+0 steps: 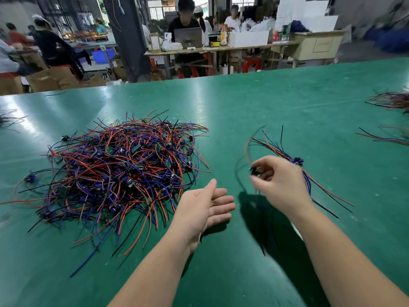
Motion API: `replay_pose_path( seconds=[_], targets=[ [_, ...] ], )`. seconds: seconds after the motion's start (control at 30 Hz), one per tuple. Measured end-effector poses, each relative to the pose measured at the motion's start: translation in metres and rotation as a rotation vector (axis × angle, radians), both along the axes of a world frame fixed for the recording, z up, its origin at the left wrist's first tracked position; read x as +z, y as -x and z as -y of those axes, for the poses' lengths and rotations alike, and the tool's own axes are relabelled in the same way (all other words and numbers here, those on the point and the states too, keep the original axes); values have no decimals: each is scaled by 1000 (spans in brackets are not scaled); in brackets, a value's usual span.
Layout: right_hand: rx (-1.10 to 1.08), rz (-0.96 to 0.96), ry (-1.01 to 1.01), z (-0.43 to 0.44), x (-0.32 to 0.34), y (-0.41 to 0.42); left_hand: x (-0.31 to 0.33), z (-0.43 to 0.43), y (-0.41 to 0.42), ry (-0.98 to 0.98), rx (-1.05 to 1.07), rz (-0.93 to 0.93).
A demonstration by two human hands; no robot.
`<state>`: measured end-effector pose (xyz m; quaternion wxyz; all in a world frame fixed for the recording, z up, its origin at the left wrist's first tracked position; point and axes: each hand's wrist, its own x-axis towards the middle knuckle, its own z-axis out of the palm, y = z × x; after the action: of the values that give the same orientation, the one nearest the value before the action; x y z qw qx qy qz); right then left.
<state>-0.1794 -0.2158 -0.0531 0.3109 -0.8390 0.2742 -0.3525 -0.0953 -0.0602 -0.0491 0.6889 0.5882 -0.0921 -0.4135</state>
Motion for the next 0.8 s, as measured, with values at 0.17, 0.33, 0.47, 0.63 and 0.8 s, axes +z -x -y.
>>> replay_pose_path(
  seconds=[0.17, 0.33, 0.47, 0.63, 0.8],
  targets=[
    [-255, -142, 89, 38, -4, 9, 0, -1, -7, -50, 119, 137],
    [-341, -408, 118, 43, -8, 6, -9, -14, -19, -379, 252, 1002],
    [-439, -587, 198, 39, -5, 10, -14, -24, -24, -960, 169, 1409],
    [-384, -470, 135, 29, -6, 8, -16, -25, -31, -1078, 200, 1440],
    [-303, -398, 137, 16, -6, 4, -10, -29, -38, -1012, 332, 1428]
  ],
)
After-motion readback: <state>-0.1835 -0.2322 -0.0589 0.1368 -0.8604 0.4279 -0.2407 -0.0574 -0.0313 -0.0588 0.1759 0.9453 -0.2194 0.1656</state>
